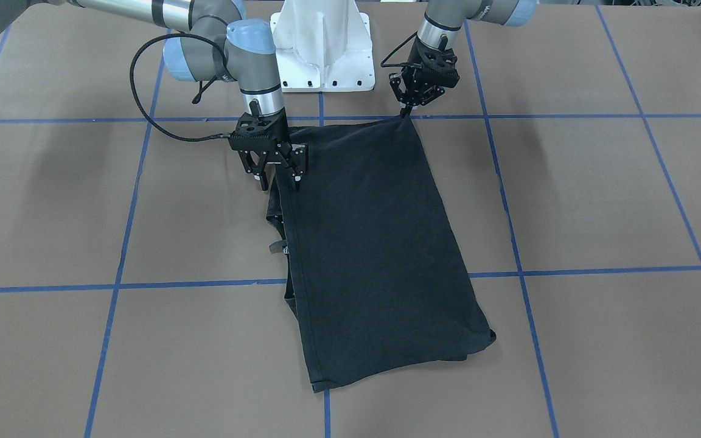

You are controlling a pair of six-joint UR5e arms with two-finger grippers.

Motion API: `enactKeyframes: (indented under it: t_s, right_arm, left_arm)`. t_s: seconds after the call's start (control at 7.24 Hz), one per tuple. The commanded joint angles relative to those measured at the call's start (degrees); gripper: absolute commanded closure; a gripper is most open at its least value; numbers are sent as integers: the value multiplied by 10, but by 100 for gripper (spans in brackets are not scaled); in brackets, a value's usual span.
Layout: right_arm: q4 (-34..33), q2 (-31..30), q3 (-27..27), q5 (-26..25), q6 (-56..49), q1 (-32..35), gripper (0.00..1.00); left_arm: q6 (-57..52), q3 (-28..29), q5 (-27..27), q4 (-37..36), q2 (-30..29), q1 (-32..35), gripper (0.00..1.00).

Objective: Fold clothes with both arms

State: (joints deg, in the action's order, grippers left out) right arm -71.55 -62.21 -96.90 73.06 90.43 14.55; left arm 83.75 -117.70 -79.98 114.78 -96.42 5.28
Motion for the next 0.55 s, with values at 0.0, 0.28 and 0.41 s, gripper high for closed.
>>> enactKeyframes:
  t_s: [0.0, 0.28, 0.41]
  right_arm:
    - [0, 1, -4, 0, 0, -2, 73]
    - [0, 0, -6, -1, 0, -2, 87]
    - [1, 0, -7, -2, 0, -2, 90]
  left_arm:
    - [0, 1, 0, 0, 0, 0, 100]
    - [0, 1, 0, 0, 0, 0, 100]
    - [0, 1, 1, 0, -1, 0, 100]
